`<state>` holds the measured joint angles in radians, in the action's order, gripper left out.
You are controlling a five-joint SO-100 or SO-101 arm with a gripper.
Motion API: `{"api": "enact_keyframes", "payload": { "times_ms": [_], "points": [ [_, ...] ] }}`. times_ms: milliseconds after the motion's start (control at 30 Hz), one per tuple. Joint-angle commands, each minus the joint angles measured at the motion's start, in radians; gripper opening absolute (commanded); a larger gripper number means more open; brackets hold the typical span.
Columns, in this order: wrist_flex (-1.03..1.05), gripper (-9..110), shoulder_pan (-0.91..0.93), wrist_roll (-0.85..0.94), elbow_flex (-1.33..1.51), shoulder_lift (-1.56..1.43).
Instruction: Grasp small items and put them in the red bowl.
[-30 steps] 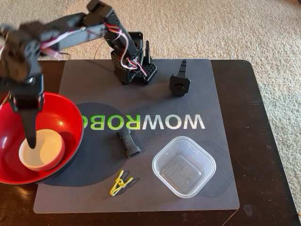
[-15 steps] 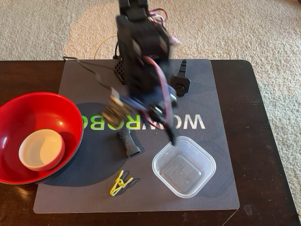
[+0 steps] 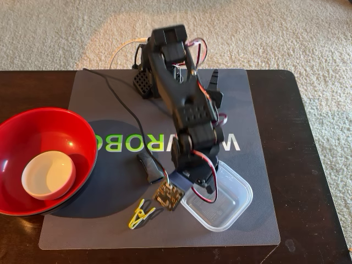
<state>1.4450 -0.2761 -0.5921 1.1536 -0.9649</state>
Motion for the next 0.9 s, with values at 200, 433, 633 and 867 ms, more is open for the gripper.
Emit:
{"api": "enact_keyframes", "payload": {
  "times_ms": [200, 433, 633, 867],
  "points": [
    [0.002, 0, 0.087, -0.005, -0.012, -0.072],
    [0.005, 0, 0.172, 0.023, -0.026, -0.483],
    [0.071, 0, 0.291, 0.017, -0.020, -0.776],
    [0.077, 0, 0.634, -0.060, -0.012, -0.859]
  ]
}}
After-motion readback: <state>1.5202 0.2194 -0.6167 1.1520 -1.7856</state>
